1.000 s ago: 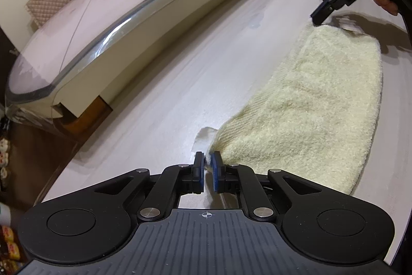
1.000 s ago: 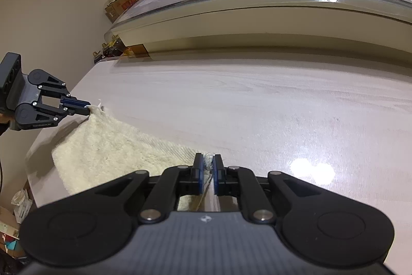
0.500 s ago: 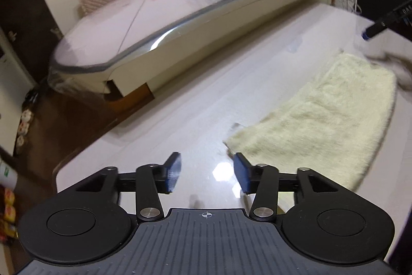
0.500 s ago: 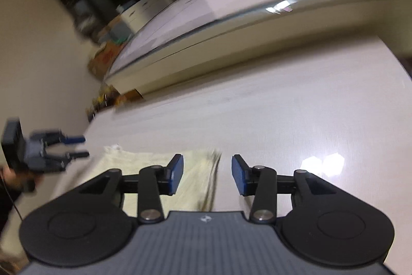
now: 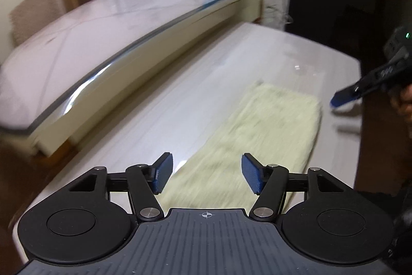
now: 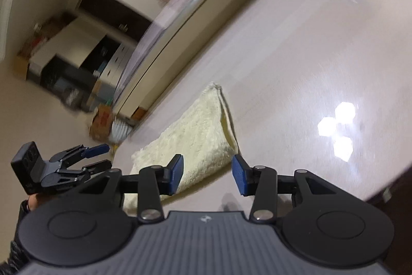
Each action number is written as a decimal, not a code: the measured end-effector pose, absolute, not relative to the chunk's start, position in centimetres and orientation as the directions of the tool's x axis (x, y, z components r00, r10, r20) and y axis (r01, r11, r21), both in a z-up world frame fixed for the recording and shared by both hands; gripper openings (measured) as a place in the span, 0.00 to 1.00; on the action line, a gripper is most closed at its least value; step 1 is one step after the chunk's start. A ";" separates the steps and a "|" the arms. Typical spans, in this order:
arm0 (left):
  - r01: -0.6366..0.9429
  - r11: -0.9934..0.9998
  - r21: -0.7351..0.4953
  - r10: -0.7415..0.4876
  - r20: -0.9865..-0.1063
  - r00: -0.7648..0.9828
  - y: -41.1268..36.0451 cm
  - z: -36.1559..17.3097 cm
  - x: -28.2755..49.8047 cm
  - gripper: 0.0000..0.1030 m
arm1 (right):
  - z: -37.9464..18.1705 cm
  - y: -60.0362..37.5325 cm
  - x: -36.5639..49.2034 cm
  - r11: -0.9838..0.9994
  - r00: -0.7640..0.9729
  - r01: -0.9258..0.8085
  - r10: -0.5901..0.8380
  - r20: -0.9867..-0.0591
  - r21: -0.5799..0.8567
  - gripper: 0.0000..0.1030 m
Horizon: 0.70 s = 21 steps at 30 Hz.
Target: Fold towel
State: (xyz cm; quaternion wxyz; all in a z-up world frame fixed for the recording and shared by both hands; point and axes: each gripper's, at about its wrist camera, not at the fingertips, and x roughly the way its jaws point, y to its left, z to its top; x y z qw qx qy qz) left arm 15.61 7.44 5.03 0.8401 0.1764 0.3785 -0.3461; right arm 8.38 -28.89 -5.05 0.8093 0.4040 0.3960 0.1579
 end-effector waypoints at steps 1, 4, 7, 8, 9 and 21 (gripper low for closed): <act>0.743 0.668 0.023 -0.474 -0.757 0.450 6.0 5.2 16.5 0.62 | -5.4 -28.5 8.4 0.613 0.642 0.079 0.572 -0.510 0.786 0.45; 0.792 0.610 0.027 -0.501 -0.761 0.412 3.4 5.0 17.8 0.62 | -6.1 -27.8 8.7 0.596 0.657 0.110 0.556 -0.508 0.795 0.45; 0.829 0.557 0.050 -0.505 -0.772 0.386 0.6 4.3 19.0 0.62 | -6.6 -26.8 9.1 0.614 0.673 0.145 0.513 -0.533 0.776 0.45; 0.844 0.534 0.050 -0.509 -0.778 0.368 -0.3 4.0 19.4 0.63 | -6.7 -26.5 9.2 0.621 0.677 0.154 0.500 -0.540 0.769 0.45; 0.859 0.510 0.053 -0.506 -0.788 0.350 -1.2 3.5 20.1 0.63 | -6.8 -26.1 9.2 0.626 0.686 0.164 0.483 -0.544 0.763 0.45; 0.945 0.325 -0.033 -0.534 -0.831 0.155 -6.7 0.7 26.5 0.63 | -8.7 -24.3 9.9 0.611 0.730 0.233 0.404 -0.551 0.757 0.15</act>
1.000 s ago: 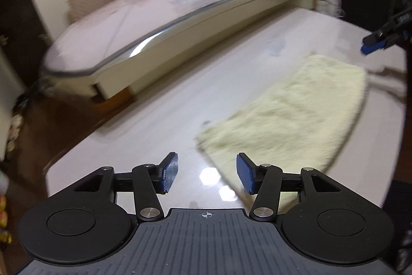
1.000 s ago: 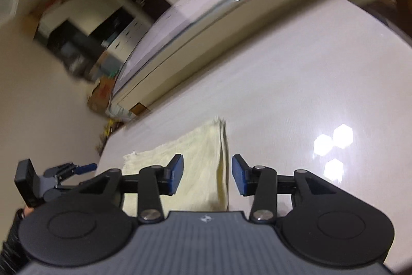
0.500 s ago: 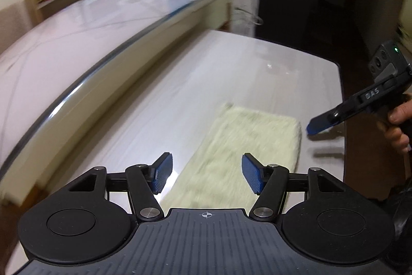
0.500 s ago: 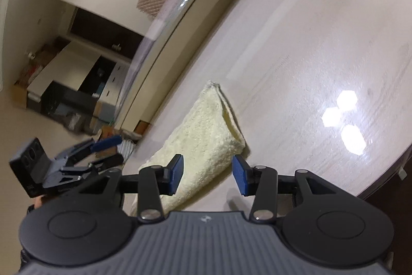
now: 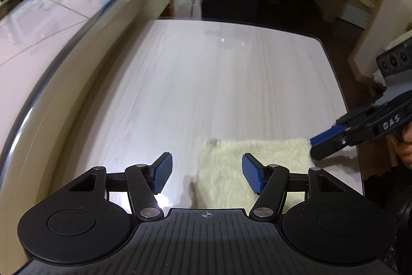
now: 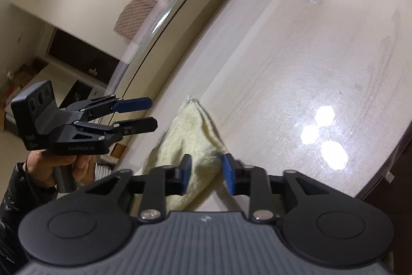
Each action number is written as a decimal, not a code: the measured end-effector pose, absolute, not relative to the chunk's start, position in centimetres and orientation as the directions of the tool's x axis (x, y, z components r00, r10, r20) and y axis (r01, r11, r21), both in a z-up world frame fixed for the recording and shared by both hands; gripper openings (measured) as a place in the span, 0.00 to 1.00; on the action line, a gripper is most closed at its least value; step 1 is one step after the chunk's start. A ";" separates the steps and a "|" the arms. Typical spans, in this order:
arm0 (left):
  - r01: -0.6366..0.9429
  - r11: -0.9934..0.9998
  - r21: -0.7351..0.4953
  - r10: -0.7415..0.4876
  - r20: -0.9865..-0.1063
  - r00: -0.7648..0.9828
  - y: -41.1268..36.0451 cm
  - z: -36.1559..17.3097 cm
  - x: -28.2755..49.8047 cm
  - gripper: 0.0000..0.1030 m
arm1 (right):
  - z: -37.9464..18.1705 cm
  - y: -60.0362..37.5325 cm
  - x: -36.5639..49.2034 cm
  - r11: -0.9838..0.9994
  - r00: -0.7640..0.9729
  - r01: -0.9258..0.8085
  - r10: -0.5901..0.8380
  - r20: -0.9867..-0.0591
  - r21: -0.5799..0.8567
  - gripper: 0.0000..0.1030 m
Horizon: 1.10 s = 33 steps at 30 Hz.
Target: Fold towel
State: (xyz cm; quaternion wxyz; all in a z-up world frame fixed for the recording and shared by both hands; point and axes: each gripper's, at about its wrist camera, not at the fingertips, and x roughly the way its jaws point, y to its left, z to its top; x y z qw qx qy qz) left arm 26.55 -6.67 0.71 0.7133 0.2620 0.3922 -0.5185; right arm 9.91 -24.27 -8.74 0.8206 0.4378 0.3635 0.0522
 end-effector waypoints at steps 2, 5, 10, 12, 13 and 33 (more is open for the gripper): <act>0.946 0.321 -0.049 -0.542 -0.829 0.141 -7.1 0.5 27.3 0.64 | -8.9 -24.7 10.4 0.600 0.728 0.236 0.411 -0.548 0.764 0.07; 0.951 0.302 -0.073 -0.550 -0.828 0.111 -7.5 0.1 28.0 0.64 | -9.1 -25.6 10.8 0.600 0.720 0.227 0.427 -0.547 0.768 0.06; 0.960 0.254 -0.119 -0.545 -0.837 0.041 -8.5 -0.7 28.7 0.65 | -8.0 -27.9 10.6 0.652 0.715 0.198 0.415 -0.563 0.732 0.06; 0.958 0.239 -0.160 -0.544 -0.839 -0.004 -9.2 -1.2 29.3 0.65 | -7.6 -28.6 10.2 0.677 0.708 0.180 0.414 -0.572 0.714 0.06; 0.957 0.237 -0.168 -0.544 -0.839 -0.012 -9.3 -1.3 29.4 0.65 | -7.5 -28.6 10.2 0.689 0.706 0.170 0.414 -0.575 0.705 0.06; 0.973 0.078 -0.216 -0.454 -0.877 -0.158 -12.5 -2.2 31.0 0.36 | -6.2 -29.9 7.6 0.704 0.702 0.093 0.454 -0.548 0.704 0.06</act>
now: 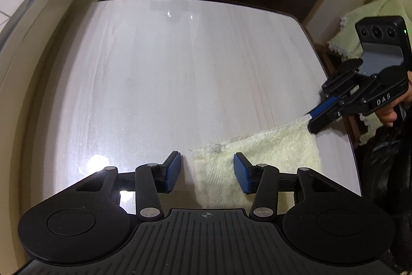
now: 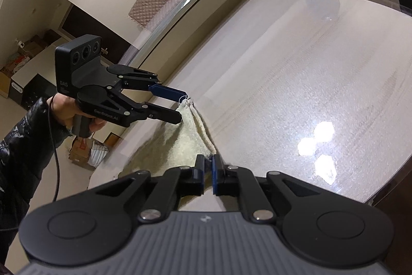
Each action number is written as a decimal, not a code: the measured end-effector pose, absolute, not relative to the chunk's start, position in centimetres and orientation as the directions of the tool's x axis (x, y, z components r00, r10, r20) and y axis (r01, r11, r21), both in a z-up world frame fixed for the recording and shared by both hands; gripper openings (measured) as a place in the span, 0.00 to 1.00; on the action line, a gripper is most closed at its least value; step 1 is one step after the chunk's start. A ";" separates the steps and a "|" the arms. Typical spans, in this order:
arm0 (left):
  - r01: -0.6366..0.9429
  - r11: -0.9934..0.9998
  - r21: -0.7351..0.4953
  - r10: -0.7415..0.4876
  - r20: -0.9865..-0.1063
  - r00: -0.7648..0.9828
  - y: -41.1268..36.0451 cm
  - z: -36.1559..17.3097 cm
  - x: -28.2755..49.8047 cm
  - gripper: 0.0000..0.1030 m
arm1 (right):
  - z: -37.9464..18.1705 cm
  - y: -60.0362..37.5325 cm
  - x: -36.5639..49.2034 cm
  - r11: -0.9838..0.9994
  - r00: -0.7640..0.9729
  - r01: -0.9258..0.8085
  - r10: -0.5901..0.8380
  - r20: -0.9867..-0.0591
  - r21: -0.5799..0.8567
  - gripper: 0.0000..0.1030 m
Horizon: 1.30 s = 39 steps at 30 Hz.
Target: Fold towel
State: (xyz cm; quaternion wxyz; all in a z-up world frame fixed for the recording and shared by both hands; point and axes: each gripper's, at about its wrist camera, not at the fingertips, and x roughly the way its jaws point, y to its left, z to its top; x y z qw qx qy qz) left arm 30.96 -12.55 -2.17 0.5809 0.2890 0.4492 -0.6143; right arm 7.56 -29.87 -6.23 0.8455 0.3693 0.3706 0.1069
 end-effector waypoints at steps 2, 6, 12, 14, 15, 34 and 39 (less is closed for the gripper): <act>0.974 0.065 -0.219 -0.444 -0.880 -0.168 -12.6 -2.1 31.0 0.23 | -6.2 -29.9 7.5 0.702 0.702 0.093 0.457 -0.546 0.707 0.06; 0.973 0.056 -0.224 -0.447 -0.877 -0.176 -12.5 -2.2 30.9 0.12 | -6.3 -30.1 7.1 0.694 0.702 0.094 0.463 -0.542 0.714 0.06; 0.984 0.060 -0.168 -0.519 -0.847 -0.113 -11.4 -0.7 30.0 0.09 | -5.5 -30.0 7.2 0.708 0.715 0.081 0.449 -0.536 0.701 0.06; 0.985 0.065 -0.158 -0.539 -0.837 -0.098 -11.0 0.1 29.9 0.09 | -4.8 -29.8 7.2 0.725 0.722 0.068 0.438 -0.535 0.685 0.06; 0.987 0.069 -0.147 -0.551 -0.830 -0.085 -10.6 0.6 29.8 0.09 | -4.1 -29.6 7.3 0.741 0.729 0.051 0.431 -0.531 0.670 0.06; 0.974 0.211 -0.081 -0.656 -0.750 0.080 6.6 5.7 24.1 0.09 | 3.4 -14.9 6.0 0.803 0.627 -0.392 0.591 -0.507 0.449 0.05; 0.961 0.260 -0.094 -0.664 -0.740 0.107 9.8 4.6 23.3 0.09 | 3.1 -10.9 6.1 0.805 0.577 -0.457 0.592 -0.562 0.379 0.05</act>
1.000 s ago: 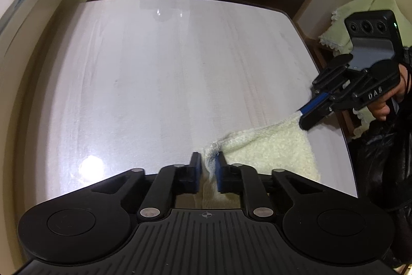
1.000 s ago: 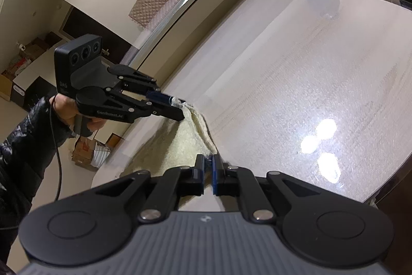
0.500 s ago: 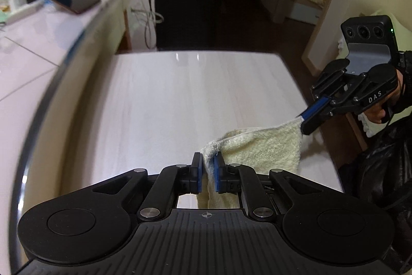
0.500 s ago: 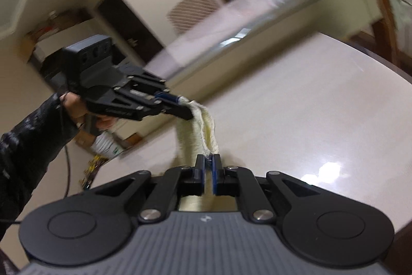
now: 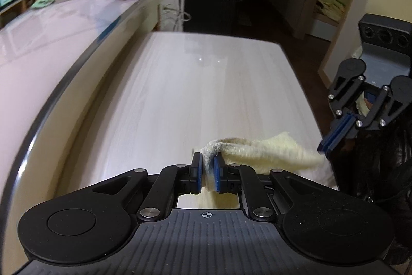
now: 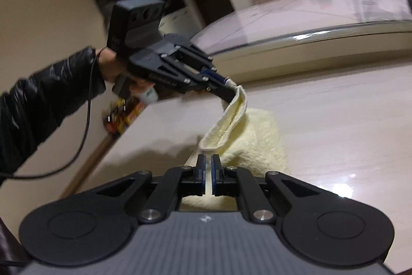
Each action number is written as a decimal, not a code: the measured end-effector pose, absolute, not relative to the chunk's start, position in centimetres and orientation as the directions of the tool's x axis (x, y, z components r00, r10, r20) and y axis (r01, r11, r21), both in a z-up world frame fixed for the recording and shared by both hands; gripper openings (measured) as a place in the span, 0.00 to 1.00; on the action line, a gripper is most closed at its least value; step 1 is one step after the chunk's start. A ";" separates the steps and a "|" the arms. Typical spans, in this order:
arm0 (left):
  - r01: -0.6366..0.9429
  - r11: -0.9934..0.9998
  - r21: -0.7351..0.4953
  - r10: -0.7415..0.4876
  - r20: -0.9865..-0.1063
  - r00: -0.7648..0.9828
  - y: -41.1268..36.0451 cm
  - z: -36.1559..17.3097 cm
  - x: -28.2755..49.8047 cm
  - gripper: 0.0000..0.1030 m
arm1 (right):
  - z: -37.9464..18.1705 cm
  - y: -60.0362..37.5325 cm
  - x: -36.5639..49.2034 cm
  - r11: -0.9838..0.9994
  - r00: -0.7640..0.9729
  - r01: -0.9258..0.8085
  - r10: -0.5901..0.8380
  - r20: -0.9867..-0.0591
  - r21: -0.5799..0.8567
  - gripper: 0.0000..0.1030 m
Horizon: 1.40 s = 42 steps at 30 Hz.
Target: Fold towel
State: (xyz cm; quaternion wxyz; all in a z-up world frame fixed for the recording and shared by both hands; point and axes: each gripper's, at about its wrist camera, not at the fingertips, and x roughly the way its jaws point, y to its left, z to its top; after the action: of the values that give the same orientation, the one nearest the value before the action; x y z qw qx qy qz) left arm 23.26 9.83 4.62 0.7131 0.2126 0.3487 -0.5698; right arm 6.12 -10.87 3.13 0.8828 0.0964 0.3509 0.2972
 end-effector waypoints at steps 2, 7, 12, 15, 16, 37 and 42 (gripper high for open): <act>0.957 0.273 -0.101 -0.672 -0.732 0.114 11.0 4.1 22.9 0.09 | 2.8 -10.0 6.3 0.805 0.562 -0.471 0.589 -0.581 0.361 0.04; 0.945 0.299 -0.128 -0.689 -0.715 0.121 13.1 2.7 22.1 0.09 | 2.6 -9.2 7.5 0.803 0.527 -0.494 0.581 -0.620 0.334 0.06; 0.937 0.313 -0.155 -0.712 -0.691 0.123 13.8 2.3 22.1 0.09 | 2.6 -7.0 7.9 0.794 0.526 -0.556 0.566 -0.635 0.247 0.18; 0.934 0.314 -0.167 -0.724 -0.679 0.123 13.8 2.4 22.0 0.10 | 2.6 -5.0 7.8 0.789 0.547 -0.605 0.511 -0.663 0.109 0.21; 0.934 0.317 -0.168 -0.725 -0.677 0.124 13.8 2.4 22.0 0.10 | 2.7 -4.2 7.6 0.783 0.564 -0.620 0.489 -0.666 0.050 0.26; 0.899 0.371 -0.234 -0.751 -0.645 0.143 14.3 3.9 20.2 0.10 | 0.1 0.3 4.9 0.742 0.786 -0.512 0.200 -0.585 -0.434 0.44; 0.899 0.377 -0.225 -0.749 -0.644 0.153 14.6 3.5 20.1 0.10 | 0.1 -0.5 5.2 0.733 0.795 -0.505 0.189 -0.576 -0.456 0.17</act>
State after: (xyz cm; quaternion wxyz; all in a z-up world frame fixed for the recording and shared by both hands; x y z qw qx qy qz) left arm 20.08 14.62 3.53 0.7518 0.1064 0.3508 -0.5481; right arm 5.22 -0.47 0.09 0.8954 -0.3095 0.2548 0.1936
